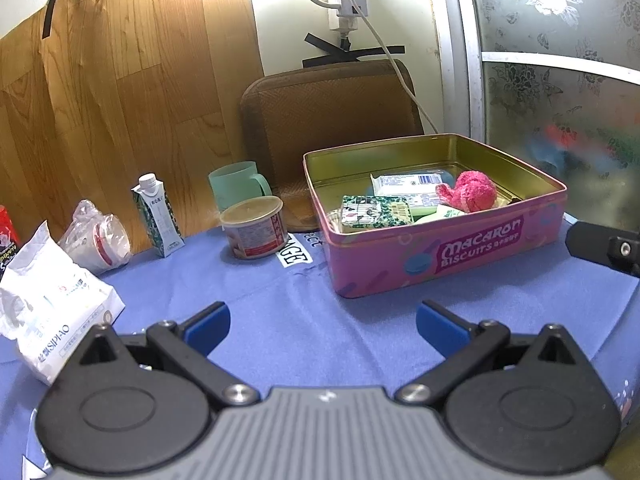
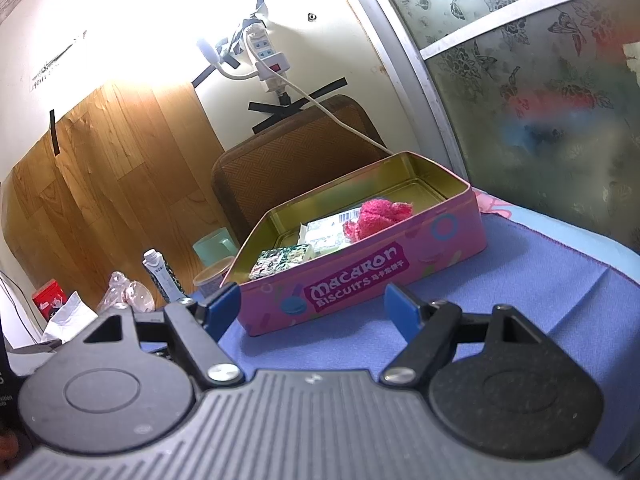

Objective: Organize soft objects

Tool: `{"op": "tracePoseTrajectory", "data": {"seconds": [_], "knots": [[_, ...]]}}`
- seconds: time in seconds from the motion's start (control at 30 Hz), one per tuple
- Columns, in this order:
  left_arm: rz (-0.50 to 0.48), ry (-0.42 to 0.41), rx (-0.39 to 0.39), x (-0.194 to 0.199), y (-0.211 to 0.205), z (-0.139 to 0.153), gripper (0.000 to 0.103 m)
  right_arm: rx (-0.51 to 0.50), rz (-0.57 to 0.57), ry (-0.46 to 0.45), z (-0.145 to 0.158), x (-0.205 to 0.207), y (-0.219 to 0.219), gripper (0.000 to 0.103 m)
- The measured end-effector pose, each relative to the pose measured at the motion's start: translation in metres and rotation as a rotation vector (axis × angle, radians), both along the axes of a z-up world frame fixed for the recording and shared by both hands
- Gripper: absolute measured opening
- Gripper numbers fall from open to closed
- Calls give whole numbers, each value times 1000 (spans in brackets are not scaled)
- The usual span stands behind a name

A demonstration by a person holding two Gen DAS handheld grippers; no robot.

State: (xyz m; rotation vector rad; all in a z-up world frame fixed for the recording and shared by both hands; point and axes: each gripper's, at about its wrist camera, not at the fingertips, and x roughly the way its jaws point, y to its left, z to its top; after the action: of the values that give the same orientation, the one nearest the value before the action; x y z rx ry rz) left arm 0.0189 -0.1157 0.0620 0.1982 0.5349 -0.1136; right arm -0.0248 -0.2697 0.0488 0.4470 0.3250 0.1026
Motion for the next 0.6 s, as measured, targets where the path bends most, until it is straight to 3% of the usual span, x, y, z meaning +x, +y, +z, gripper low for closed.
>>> {"op": "tracePoseTrajectory", "data": {"seconds": [0.6], "knots": [[5,-23,-6,-5,3,7,103,-1,-7,-9,2,-3,3,81]]}}
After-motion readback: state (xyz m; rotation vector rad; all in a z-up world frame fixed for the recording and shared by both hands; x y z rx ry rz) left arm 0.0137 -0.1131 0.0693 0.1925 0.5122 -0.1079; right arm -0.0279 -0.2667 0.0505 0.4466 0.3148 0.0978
